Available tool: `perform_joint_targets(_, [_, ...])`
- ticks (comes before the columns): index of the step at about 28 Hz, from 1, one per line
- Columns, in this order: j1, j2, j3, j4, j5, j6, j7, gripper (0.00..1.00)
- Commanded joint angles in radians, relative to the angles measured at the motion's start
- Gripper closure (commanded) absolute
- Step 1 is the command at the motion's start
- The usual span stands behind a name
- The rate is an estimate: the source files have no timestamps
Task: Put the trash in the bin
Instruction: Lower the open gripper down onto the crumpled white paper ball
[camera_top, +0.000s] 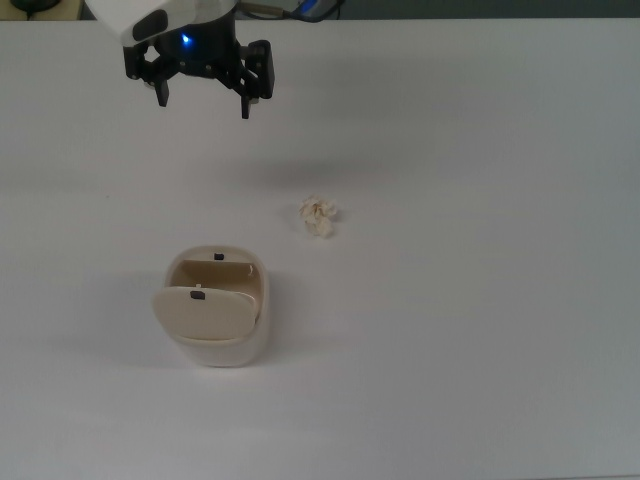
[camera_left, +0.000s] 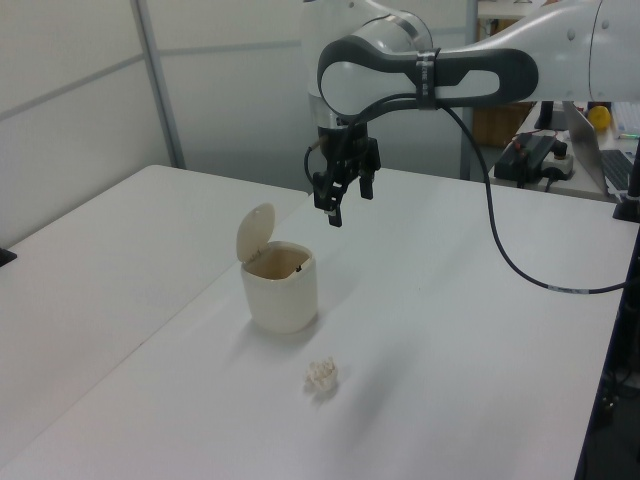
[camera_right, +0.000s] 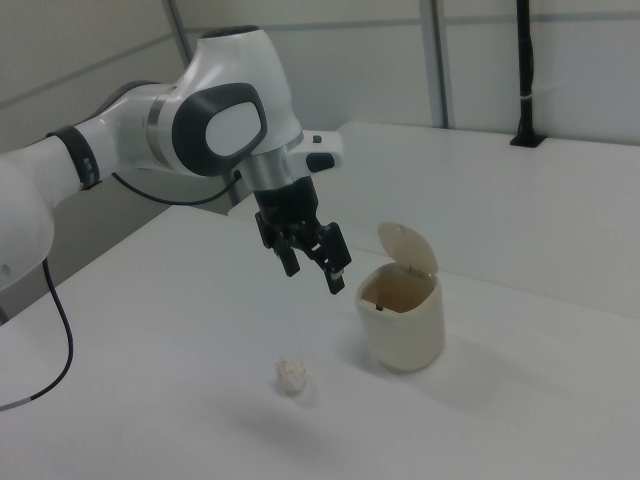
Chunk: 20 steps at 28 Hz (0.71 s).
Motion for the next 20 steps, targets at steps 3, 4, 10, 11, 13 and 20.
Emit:
perform_joint_targets(3, [-0.014,0.013,-0.012,-0.006,0.077,0.022,-0.015,0.00])
perform_joint_targets(4, [-0.014,0.015,-0.012,-0.006,0.077,0.023,-0.021,0.00])
perform_joint_targets(10, [-0.004,0.064,0.000,-0.014,0.061,0.034,-0.232,0.00])
perform_joint_targets(11, [-0.001,0.073,0.000,-0.017,0.061,0.034,-0.283,0.00])
perform_joint_targets(13, [0.015,0.091,0.002,-0.040,0.058,0.033,-0.389,0.00])
perform_joint_targets(20, [0.096,0.122,0.002,-0.118,-0.023,0.042,-0.429,0.00])
